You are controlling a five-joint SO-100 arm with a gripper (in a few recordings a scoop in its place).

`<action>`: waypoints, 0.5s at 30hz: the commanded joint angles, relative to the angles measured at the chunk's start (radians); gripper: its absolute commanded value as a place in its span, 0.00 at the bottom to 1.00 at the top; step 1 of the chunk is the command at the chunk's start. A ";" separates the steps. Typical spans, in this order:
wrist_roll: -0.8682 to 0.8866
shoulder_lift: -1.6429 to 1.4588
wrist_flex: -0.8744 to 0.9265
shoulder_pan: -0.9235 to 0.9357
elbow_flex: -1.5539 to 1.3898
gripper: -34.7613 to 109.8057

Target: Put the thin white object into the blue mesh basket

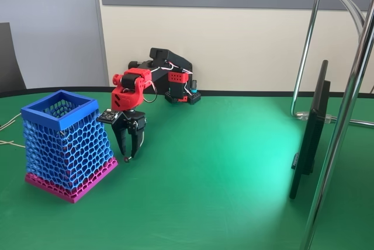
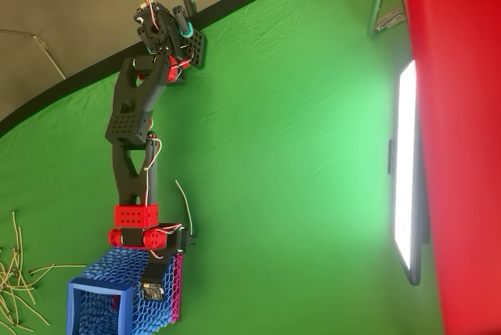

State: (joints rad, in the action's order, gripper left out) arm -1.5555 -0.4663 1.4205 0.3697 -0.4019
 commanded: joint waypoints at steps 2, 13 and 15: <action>0.002 -0.003 0.000 -0.009 0.049 0.36; -0.011 0.057 -0.003 -0.011 0.117 0.31; -0.017 0.064 -0.003 -0.009 0.124 0.30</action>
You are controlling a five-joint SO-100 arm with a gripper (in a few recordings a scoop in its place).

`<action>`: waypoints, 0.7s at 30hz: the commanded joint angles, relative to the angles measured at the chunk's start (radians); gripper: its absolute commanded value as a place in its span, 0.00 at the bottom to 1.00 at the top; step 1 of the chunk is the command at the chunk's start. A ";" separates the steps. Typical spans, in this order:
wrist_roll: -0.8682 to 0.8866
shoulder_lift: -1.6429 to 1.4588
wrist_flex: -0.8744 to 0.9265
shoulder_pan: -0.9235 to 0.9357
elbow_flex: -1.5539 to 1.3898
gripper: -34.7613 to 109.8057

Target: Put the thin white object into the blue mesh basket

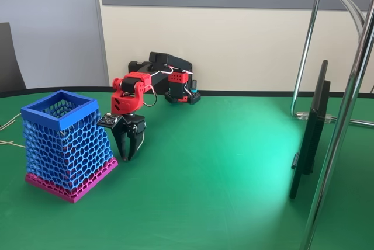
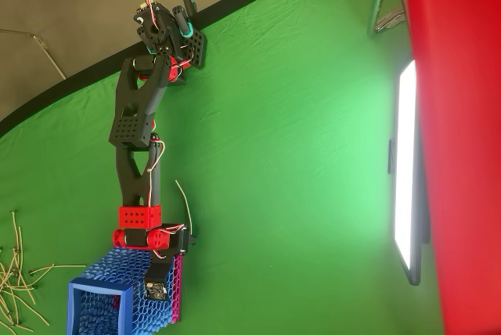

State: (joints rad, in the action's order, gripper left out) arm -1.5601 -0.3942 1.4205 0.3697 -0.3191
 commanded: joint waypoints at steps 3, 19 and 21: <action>-0.014 0.005 -0.005 -0.006 0.057 0.25; 0.097 -0.186 -0.005 -0.075 -0.066 0.24; 0.117 -0.241 -0.005 -0.097 -0.115 0.24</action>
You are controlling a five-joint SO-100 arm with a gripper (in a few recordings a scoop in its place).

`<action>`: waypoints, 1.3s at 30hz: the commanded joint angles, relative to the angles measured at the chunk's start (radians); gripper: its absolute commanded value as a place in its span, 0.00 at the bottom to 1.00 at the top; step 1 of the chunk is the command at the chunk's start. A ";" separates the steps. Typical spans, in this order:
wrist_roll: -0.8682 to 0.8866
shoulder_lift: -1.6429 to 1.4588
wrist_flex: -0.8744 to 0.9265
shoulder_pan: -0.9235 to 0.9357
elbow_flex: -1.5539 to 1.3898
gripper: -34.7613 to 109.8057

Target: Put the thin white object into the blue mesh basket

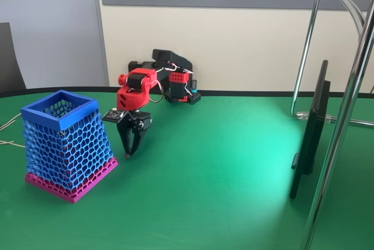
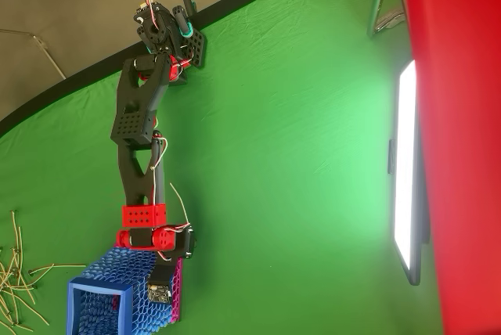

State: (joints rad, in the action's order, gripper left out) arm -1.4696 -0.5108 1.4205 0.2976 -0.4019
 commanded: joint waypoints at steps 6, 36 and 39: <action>0.097 -0.275 -0.005 -0.089 -0.130 0.24; -0.176 -0.675 -0.755 0.049 -0.150 0.24; -0.245 -0.629 -0.851 0.080 -0.115 0.24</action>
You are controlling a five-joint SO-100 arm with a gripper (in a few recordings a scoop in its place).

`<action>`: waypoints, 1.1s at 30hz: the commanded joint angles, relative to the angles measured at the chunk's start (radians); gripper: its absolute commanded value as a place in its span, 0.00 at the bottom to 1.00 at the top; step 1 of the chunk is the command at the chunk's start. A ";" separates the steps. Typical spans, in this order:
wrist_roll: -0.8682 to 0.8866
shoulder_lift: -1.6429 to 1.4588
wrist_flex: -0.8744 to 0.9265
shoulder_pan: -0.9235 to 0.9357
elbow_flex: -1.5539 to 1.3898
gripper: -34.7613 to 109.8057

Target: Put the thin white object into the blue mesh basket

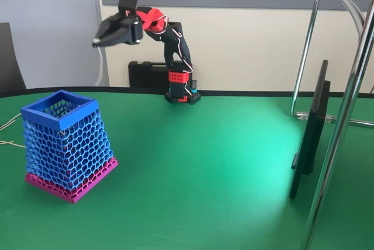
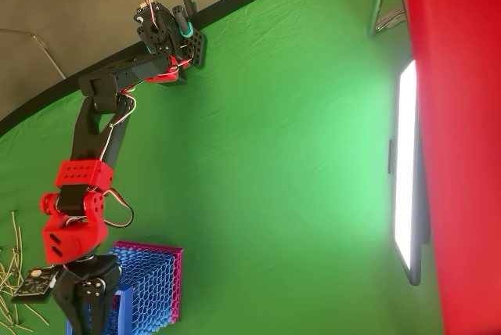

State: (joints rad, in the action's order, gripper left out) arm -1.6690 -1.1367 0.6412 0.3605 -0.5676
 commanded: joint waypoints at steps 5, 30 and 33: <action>-0.118 0.091 -0.273 0.064 0.034 0.24; 0.199 0.046 -0.130 0.058 -0.333 0.41; 0.250 0.041 -0.003 0.051 -0.239 0.41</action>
State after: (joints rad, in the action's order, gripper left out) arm -1.4542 -1.0262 0.5599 0.4249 -0.8974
